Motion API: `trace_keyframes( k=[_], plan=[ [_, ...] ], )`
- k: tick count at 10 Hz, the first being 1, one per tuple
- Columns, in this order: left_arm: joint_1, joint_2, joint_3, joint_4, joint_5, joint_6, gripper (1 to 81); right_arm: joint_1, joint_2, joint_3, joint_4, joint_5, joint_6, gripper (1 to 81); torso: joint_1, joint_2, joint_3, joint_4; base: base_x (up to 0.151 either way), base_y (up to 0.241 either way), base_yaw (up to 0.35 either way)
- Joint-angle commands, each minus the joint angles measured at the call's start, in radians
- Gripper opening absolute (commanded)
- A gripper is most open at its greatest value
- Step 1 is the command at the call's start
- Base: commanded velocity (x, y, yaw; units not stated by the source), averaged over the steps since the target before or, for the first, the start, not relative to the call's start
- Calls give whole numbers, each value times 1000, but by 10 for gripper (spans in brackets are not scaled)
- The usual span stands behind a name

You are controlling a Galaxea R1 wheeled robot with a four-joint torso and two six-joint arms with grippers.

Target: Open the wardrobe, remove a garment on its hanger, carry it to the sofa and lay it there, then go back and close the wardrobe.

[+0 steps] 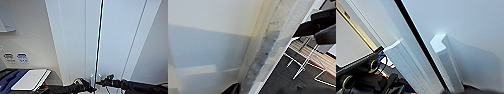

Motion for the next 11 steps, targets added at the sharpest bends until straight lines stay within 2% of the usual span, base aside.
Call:
trace_keyframes(
  k=[1, 4, 8, 11],
  plan=[
    [-121, 82, 203, -11, -66, 9, 811, 83, 110, 141, 3, -96, 20, 811, 0, -1, 0, 0, 0, 0, 0],
    [-115, 35, 272, -11, -66, 9, 811, 63, 143, 149, -23, -98, 18, 811, 0, -1, 0, 0, 0, 0, 0],
    [-80, -14, 339, -9, -66, 9, 811, 25, 107, 242, -101, -115, 20, 811, 0, -1, 0, 0, 0, 0, 0],
    [-58, -42, 378, -9, -66, 9, 811, -6, 72, 294, -133, -116, 18, 811, 0, -1, 0, 0, 0, 0, 0]
  ],
)
